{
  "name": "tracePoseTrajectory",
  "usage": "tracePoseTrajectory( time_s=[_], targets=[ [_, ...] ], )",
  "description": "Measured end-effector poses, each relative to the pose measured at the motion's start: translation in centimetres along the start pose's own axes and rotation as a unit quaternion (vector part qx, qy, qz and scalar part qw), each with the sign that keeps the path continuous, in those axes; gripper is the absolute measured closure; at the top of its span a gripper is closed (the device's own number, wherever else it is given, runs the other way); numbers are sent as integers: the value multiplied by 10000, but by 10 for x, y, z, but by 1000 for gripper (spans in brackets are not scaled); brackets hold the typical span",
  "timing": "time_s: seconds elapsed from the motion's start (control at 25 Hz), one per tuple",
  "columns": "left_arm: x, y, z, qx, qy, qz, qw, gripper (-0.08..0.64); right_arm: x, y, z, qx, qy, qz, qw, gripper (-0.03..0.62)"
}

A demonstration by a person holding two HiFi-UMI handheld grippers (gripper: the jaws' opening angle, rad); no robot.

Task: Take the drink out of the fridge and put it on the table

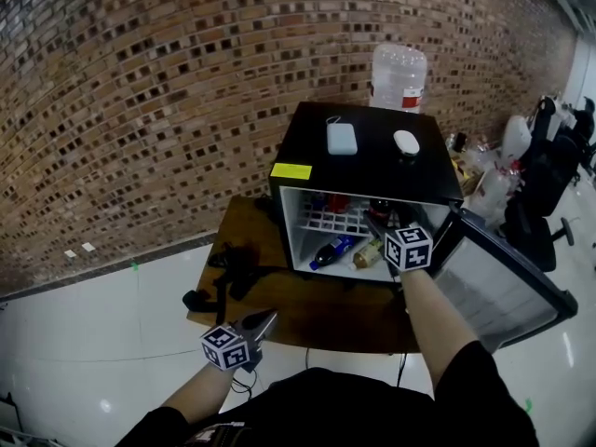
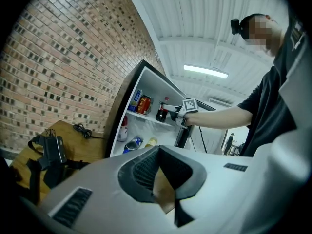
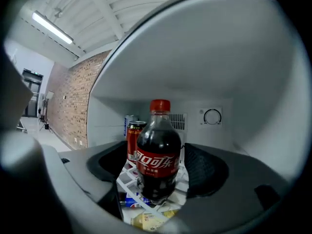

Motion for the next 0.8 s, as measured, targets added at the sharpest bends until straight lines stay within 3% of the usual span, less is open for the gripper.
tracePoseTrajectory(
  time_s=[0.44, 0.6, 0.8],
  targets=[
    [-1, 14, 11, -1, -42, -95, 9999, 566, 18, 1, -6, -465, -485, 66, 9977, 284],
    [7, 12, 18, 124, -7, -310, 9994, 566, 7, 2, 11, -758, -681, -124, 9947, 284],
    [21, 17, 14, 306, 101, -396, 9987, 566, -25, 26, 39, -659, -1189, -312, 9902, 284]
  ],
)
Point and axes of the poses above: the fingertips, and each gripper's own axes: x forward along the fingers, z to its left, y out of its underside, the point moved 8 cm from there along -x, backward along the fingers, and after that the axes turned 15 degrees about z, right-handed, at the moved point
